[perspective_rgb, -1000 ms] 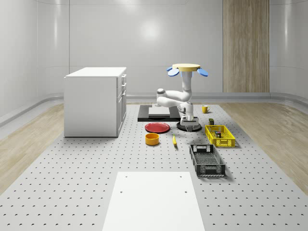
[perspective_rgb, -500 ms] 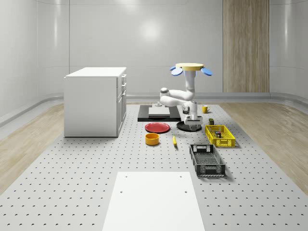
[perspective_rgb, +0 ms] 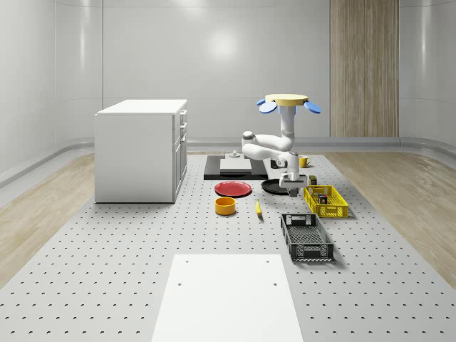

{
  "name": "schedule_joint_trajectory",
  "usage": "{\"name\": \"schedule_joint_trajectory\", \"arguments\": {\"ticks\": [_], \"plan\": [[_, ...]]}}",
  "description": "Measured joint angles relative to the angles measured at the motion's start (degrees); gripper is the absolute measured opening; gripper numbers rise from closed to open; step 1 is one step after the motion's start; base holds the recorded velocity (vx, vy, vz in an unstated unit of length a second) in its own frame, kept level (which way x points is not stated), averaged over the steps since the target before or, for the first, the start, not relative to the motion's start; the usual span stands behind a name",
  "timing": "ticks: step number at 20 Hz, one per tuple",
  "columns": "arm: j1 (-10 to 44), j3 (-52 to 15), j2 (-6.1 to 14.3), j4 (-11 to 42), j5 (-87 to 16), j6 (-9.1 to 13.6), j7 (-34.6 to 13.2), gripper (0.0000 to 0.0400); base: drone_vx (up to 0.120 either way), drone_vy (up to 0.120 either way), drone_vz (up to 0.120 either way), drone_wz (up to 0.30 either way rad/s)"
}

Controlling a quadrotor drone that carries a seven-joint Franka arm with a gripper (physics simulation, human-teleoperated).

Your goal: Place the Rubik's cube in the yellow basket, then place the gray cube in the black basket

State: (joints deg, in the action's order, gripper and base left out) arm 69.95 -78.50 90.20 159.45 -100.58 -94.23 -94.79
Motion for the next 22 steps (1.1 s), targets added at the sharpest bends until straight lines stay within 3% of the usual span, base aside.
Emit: {"name": "schedule_joint_trajectory", "arguments": {"ticks": [22], "plan": [[0.10, -0.03, 0.46, -0.01, 0.19, -0.42, -0.07, 0.0250, 0.120, 0.000, 0.000, 0.000]]}}
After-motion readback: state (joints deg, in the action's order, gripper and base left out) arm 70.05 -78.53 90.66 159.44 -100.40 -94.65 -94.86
